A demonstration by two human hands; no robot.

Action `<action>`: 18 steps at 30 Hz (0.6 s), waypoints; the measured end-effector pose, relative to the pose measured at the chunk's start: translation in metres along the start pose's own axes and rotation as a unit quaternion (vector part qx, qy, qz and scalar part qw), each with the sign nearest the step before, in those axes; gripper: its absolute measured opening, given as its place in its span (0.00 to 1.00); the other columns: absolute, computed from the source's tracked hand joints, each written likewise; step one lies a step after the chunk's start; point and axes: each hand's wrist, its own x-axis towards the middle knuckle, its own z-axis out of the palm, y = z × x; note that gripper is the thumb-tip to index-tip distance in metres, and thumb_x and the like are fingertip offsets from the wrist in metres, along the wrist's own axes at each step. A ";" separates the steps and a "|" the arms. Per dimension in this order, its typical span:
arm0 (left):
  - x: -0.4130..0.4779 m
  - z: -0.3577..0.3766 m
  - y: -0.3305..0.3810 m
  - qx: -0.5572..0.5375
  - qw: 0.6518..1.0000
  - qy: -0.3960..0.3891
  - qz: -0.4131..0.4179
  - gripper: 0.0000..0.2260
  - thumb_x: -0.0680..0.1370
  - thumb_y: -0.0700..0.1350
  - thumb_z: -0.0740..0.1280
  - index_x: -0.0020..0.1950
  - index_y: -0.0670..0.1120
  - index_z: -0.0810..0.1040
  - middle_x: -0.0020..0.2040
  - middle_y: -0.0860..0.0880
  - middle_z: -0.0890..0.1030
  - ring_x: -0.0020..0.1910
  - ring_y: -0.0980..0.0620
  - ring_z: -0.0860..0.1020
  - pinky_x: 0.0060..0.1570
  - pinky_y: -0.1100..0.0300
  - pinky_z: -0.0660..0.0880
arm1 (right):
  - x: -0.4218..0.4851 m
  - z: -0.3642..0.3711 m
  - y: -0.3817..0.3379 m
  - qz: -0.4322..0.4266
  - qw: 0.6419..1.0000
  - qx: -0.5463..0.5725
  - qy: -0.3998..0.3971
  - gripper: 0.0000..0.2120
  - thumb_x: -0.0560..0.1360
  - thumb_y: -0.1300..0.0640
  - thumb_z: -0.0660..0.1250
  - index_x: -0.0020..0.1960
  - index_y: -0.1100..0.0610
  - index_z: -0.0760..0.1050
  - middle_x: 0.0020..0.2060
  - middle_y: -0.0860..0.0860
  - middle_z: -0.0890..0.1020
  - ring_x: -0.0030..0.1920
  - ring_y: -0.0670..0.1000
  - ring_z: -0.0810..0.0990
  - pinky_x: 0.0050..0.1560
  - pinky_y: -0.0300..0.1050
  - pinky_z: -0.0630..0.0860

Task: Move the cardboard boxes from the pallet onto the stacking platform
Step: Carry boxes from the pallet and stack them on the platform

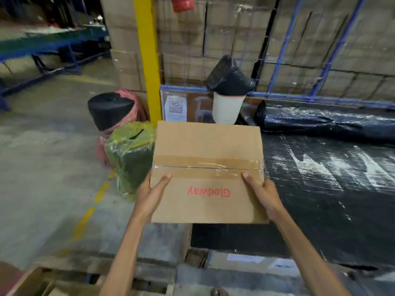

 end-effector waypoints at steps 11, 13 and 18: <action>0.263 0.250 0.012 0.054 0.993 -0.103 -0.035 0.14 0.75 0.60 0.73 0.60 0.63 0.80 0.54 0.62 0.85 0.59 0.57 0.81 0.64 0.53 0.75 | 0.301 -0.112 0.020 0.089 0.994 0.008 0.059 0.27 0.68 0.34 0.75 0.57 0.51 0.79 0.50 0.50 0.85 0.50 0.52 0.83 0.51 0.50 0.79; 0.301 0.280 0.013 0.081 0.989 -0.109 -0.058 0.24 0.70 0.69 0.72 0.63 0.62 0.80 0.54 0.62 0.85 0.58 0.58 0.82 0.65 0.51 0.76 | 0.346 -0.123 0.023 0.103 0.993 -0.002 0.051 0.27 0.68 0.34 0.74 0.58 0.51 0.76 0.50 0.49 0.84 0.50 0.52 0.82 0.47 0.48 0.77; 0.401 0.343 -0.002 0.132 0.981 -0.110 -0.094 0.28 0.68 0.74 0.69 0.63 0.63 0.79 0.55 0.61 0.85 0.57 0.55 0.81 0.61 0.53 0.76 | 0.467 -0.137 0.037 0.153 0.988 -0.006 0.031 0.29 0.69 0.31 0.71 0.59 0.52 0.73 0.47 0.47 0.81 0.47 0.50 0.80 0.55 0.52 0.75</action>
